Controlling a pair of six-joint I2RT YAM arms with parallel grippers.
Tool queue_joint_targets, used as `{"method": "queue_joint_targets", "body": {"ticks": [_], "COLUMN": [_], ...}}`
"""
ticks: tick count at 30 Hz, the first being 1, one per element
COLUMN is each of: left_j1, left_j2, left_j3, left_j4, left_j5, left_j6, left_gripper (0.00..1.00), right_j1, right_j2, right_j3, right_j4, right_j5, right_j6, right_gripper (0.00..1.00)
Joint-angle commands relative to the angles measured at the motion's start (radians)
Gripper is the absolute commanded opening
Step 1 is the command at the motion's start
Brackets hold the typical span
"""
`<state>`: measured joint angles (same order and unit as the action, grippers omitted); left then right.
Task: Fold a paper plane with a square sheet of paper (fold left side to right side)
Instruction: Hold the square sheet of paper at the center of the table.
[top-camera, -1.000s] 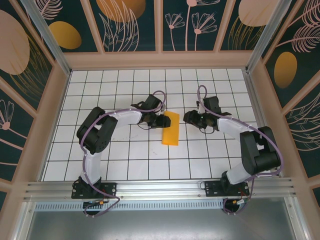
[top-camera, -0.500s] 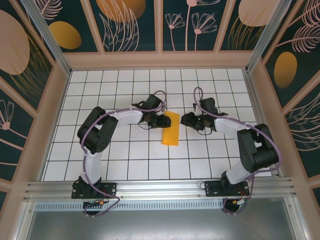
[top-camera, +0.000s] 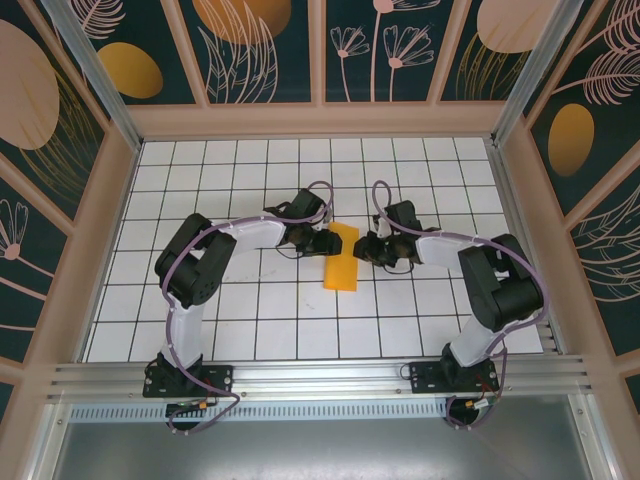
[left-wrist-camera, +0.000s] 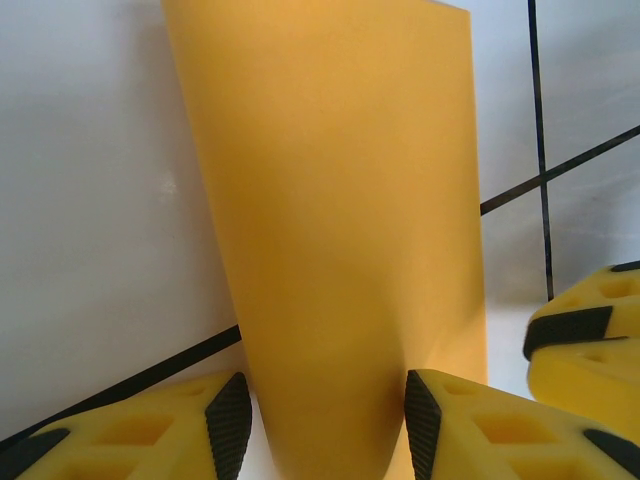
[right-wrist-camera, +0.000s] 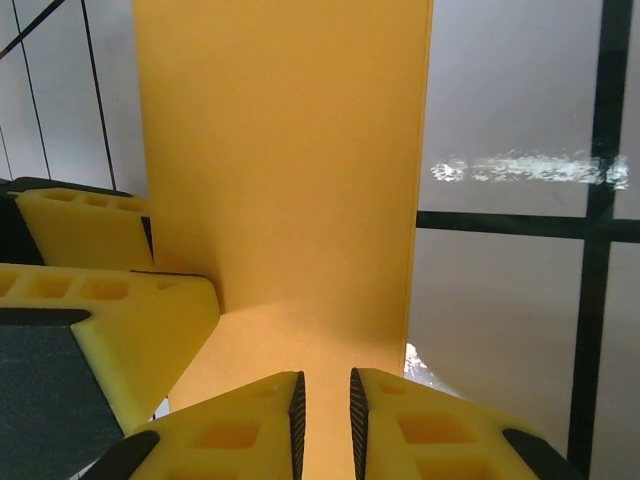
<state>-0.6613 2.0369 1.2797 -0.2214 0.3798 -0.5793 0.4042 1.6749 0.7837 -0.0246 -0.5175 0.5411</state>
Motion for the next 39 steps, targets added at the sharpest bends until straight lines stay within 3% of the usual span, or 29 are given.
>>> {"method": "queue_joint_targets", "body": {"ticks": [1,28,39], "left_j1": [-0.019,-0.022,0.006], "left_j2": [0.089,0.082,-0.086], "left_j3": [-0.013,-0.017,-0.018], "left_j4": [-0.027,-0.033,-0.119], "left_j5": [-0.051,-0.075,-0.208], "left_j6": [0.021,0.021,0.063], "left_gripper": [0.49,0.50,0.62], "right_j1": [0.006,0.018,0.018], "right_j2": [0.013,0.122,0.152], "right_j3": [0.028,0.076,0.077], "right_j4": [0.024,-0.078,-0.152], "right_j5": [-0.006,0.064,0.132], "right_j6": [0.018,-0.006,-0.042], "right_gripper": [0.22,0.20,0.17]}}
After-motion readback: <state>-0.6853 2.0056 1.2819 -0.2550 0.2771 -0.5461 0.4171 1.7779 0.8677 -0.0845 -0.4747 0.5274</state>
